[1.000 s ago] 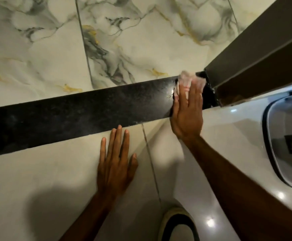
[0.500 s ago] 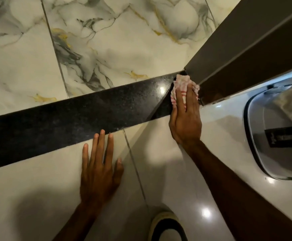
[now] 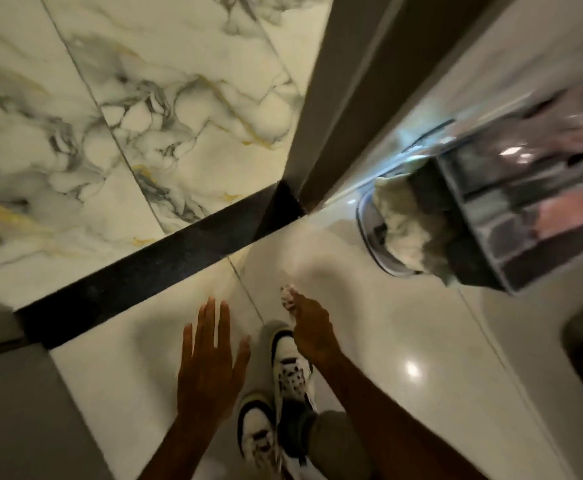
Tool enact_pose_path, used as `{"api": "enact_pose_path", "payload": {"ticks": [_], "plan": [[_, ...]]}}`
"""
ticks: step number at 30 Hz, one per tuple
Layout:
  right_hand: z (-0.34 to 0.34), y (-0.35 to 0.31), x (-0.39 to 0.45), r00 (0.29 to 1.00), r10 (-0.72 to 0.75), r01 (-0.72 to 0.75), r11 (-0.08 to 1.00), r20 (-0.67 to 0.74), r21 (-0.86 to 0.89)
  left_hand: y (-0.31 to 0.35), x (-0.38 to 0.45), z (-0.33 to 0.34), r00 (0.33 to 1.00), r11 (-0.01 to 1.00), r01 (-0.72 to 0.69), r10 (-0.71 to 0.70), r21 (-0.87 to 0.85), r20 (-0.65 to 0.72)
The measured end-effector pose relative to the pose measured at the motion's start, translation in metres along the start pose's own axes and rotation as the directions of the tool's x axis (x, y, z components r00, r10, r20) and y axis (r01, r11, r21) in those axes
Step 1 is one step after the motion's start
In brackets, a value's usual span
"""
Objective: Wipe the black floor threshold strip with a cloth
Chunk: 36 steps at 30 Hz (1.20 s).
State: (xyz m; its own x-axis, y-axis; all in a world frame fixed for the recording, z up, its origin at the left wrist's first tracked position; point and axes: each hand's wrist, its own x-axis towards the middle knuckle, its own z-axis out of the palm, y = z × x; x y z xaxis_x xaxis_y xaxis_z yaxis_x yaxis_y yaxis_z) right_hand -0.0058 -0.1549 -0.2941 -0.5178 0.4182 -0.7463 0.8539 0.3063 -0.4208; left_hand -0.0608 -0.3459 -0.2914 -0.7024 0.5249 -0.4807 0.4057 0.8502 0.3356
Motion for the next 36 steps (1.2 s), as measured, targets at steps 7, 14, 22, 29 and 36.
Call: {"api": "enact_pose_path", "payload": {"ticks": [7, 14, 22, 29, 36], "plan": [[-0.205, -0.012, -0.194, 0.902, 0.106, 0.059, 0.930, -0.418, 0.363, 0.148, -0.074, -0.159, 0.941, 0.938, -0.329, 0.316, 0.106, 0.121], [-0.342, 0.047, -0.133, 0.715, 0.365, -0.016, 0.861, -0.596, 0.509, 0.297, 0.036, -0.152, 0.773, 0.751, -0.634, 0.624, 0.182, 0.118], [-0.336, 0.095, 0.009, 0.637, 0.668, -0.050, 0.535, -0.386, 0.844, 0.348, 0.171, -0.067, 0.638, 0.535, -0.753, 0.737, 0.383, 0.225], [-0.311, 0.120, 0.035, 0.855, 0.437, -0.181, 0.755, -0.278, 0.630, 0.340, 0.190, -0.048, 0.610, 0.448, -0.762, 0.740, 0.467, 0.285], [-0.372, 0.103, -0.127, 0.726, 0.337, 0.139, 0.782, -0.599, 0.608, 0.377, 0.092, -0.147, 0.643, 0.570, -0.739, 0.755, 0.359, 0.125]]}}
